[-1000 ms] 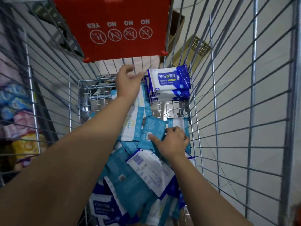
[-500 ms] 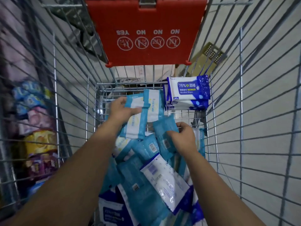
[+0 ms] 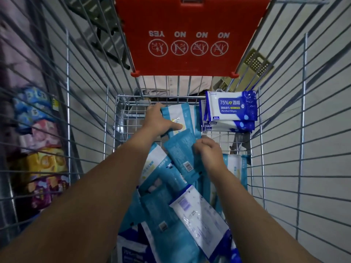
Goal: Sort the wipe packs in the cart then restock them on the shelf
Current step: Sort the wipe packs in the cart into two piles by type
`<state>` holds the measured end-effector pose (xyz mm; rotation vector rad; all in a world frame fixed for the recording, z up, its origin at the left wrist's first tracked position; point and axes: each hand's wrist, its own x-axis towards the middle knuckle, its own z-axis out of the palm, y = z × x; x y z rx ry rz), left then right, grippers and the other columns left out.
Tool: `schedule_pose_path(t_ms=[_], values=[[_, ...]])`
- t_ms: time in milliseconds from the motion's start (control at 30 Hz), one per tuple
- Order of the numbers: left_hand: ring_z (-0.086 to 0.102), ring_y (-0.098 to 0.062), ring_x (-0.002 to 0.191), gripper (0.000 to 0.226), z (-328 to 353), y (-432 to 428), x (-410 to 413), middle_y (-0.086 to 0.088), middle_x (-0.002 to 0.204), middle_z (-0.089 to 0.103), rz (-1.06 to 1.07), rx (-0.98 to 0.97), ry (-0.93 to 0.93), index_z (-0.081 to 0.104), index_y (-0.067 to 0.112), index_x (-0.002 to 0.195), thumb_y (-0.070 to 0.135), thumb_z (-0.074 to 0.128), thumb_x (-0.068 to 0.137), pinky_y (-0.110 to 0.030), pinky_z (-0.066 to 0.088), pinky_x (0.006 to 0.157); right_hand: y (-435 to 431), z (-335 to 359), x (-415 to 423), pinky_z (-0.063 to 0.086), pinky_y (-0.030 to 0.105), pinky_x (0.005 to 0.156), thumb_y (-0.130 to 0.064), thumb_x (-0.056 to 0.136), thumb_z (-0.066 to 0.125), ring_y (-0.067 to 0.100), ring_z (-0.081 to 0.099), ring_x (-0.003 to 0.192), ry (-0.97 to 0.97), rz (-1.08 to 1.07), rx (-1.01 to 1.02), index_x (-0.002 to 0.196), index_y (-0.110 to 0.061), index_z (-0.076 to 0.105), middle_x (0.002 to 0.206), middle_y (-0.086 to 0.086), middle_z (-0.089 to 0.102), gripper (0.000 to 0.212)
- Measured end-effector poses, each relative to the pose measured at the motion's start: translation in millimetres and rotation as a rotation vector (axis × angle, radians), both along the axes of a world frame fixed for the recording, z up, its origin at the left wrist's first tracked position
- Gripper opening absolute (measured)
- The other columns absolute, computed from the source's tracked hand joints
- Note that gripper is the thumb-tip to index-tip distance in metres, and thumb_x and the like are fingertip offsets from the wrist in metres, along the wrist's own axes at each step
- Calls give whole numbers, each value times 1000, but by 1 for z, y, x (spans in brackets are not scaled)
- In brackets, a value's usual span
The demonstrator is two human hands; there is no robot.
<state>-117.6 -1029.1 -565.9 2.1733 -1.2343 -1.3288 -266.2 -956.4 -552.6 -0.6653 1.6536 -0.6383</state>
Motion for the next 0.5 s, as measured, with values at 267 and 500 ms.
schedule_pose_path(t_ms=[267, 500], values=[[66, -24, 82, 40, 13, 8, 8, -3, 89, 69, 206, 215, 421, 60, 14, 93, 4, 84, 62, -35, 55, 67, -4, 5, 27, 22, 13, 43, -3, 58, 50, 12, 29, 35, -202, 75, 97, 41, -16, 47, 40, -3, 36, 22], [60, -11, 75, 57, 25, 11, 58, 0, 96, 64, 391, 50, 210, 57, 14, 107, 2, 86, 59, -19, 43, 51, -8, 5, 38, 27, 20, 46, 5, 79, 53, 15, 37, 47, -154, 110, 109, 55, -13, 47, 53, 4, 42, 30]])
